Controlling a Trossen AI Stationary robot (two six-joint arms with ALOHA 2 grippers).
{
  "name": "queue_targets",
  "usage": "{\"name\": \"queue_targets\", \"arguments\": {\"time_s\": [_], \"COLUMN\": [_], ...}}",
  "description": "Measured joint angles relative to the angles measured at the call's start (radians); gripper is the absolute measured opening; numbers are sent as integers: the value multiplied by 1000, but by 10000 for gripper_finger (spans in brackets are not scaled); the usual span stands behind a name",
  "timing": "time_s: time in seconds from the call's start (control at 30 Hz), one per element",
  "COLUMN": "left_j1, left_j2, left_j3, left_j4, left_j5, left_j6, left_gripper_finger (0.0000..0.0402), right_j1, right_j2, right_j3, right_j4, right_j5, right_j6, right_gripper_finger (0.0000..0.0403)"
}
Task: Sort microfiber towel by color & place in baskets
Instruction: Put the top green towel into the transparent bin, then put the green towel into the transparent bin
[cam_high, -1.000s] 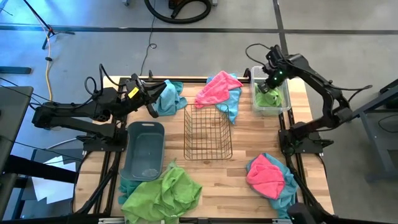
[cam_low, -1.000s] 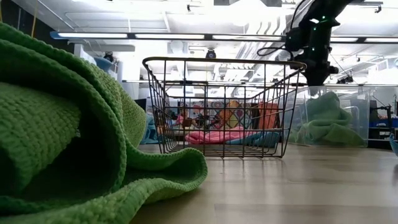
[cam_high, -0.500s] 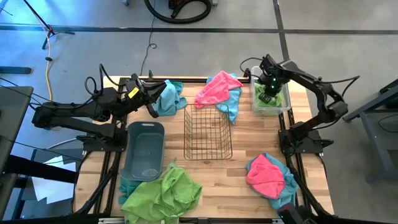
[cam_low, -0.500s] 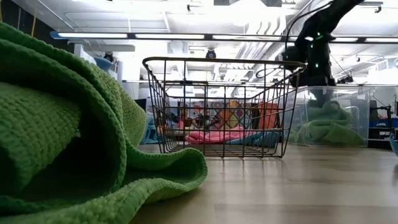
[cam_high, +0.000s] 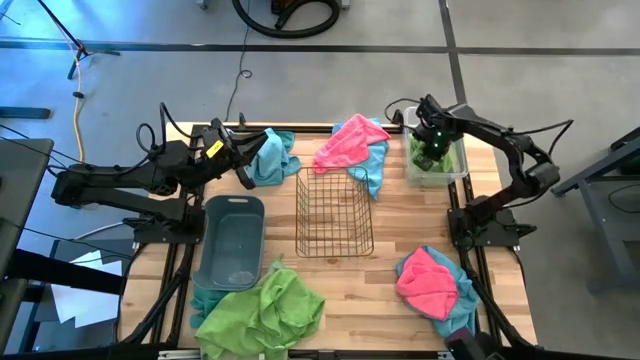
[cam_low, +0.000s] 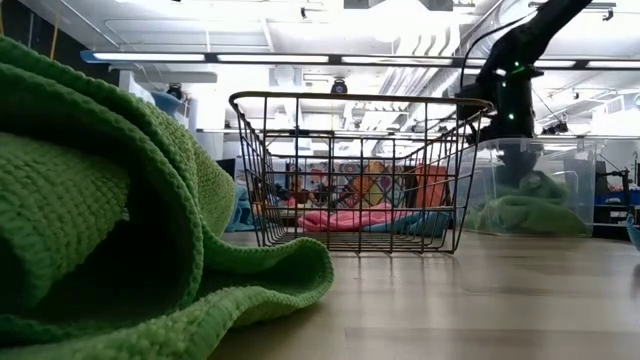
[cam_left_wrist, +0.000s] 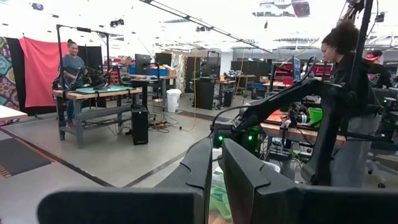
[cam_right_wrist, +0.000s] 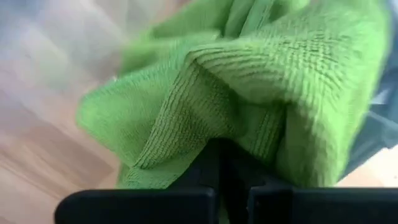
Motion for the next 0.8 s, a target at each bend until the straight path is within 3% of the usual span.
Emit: {"name": "queue_targets", "arguments": {"time_s": [0.2, 0.4, 0.67, 0.8], "left_j1": [0, 0, 0, 0], "left_j2": [0, 0, 0, 0], "left_j3": [0, 0, 0, 0], "left_j4": [0, 0, 0, 0], "left_j5": [-4, -15, -19, -19], "left_j6": [0, 1, 2, 2], "left_gripper_finger": [26, 26, 26, 26], "right_j1": [-2, -2, 49, 142], "right_j2": [-36, -52, -61, -104], "right_j3": [147, 318, 471, 470], "right_j4": [-35, -67, -29, 56], "right_j5": [38, 2, -437, -548], "right_j6": [18, 51, 157, 179], "right_gripper_finger": [0, 0, 0, 0]}}
